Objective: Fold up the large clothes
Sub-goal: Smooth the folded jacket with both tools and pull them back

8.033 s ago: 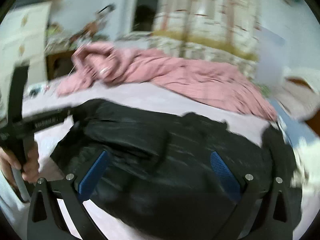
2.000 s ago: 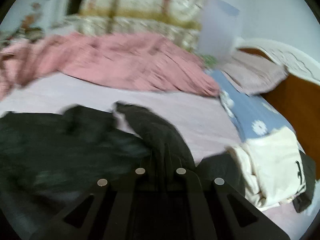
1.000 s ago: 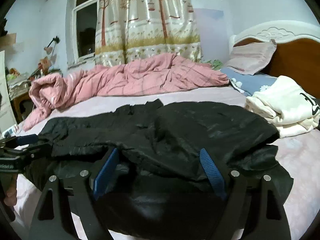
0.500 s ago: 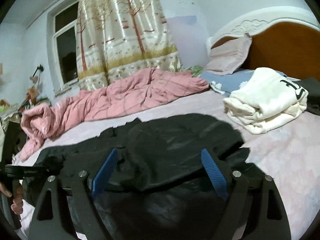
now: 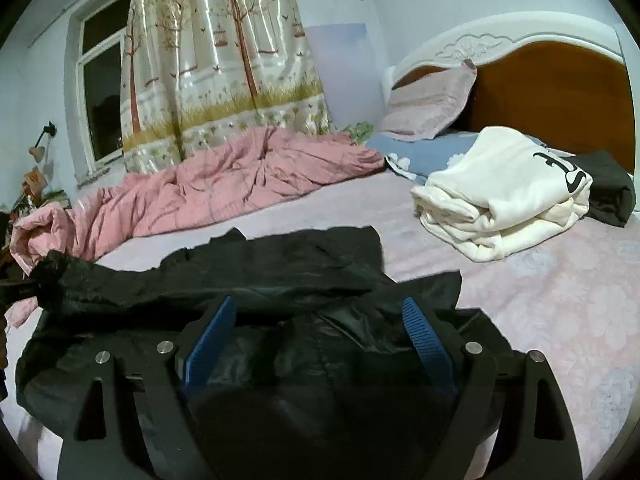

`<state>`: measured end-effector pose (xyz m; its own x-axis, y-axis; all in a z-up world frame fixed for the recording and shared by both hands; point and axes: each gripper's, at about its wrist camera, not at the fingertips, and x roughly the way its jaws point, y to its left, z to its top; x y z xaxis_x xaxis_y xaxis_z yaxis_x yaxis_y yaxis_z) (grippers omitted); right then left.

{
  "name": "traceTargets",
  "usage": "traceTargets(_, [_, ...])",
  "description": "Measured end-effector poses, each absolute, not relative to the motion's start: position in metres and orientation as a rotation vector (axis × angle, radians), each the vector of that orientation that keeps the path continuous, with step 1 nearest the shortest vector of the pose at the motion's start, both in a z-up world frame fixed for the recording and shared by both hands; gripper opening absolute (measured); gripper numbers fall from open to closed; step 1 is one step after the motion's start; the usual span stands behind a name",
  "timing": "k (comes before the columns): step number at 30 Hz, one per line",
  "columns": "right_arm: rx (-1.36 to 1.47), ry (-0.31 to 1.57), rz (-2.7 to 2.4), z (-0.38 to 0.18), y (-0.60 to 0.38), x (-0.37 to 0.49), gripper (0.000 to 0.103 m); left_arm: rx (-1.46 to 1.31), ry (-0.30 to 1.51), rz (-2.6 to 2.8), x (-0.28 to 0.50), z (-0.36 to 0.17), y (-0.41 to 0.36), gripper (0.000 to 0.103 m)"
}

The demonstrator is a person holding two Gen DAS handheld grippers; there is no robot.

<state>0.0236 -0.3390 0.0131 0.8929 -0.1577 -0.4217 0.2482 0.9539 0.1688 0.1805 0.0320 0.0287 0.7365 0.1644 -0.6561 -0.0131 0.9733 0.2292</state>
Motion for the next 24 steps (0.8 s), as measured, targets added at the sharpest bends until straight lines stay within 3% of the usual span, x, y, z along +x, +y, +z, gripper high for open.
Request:
traceTargets(10, [0.191, 0.449, -0.207, 0.006, -0.333, 0.028, 0.087, 0.239, 0.794, 0.113, 0.200, 0.001, 0.033, 0.026])
traceTargets(12, [0.184, 0.454, -0.207, 0.006, -0.332, 0.029, 0.087, 0.240, 0.749, 0.106, 0.191, 0.007, 0.033, 0.041])
traceTargets(16, [0.171, 0.458, -0.205, 0.005, -0.328, 0.030, 0.087, 0.231, 0.644, 0.062, 0.163, 0.022, 0.034, 0.051])
traceTargets(18, [0.162, 0.448, -0.205, 0.006, -0.326, 0.028, 0.087, 0.221, 0.576, 0.043, 0.142, 0.030, 0.034, 0.071])
traceTargets(19, [0.156, 0.442, -0.207, 0.007, -0.325, 0.027, 0.087, 0.216, 0.540, 0.033, 0.130, 0.034, 0.034, 0.075])
traceTargets(21, [0.139, 0.430, -0.207, 0.009, -0.321, 0.025, 0.087, 0.201, 0.470, 0.024, 0.110, 0.040, 0.035, 0.096])
traceTargets(22, [0.128, 0.424, -0.203, 0.009, -0.318, 0.024, 0.087, 0.192, 0.445, 0.031, 0.102, 0.042, 0.035, 0.102])
traceTargets(24, [0.101, 0.413, -0.200, 0.010, -0.312, 0.023, 0.087, 0.177, 0.392, 0.032, 0.083, 0.045, 0.034, 0.103])
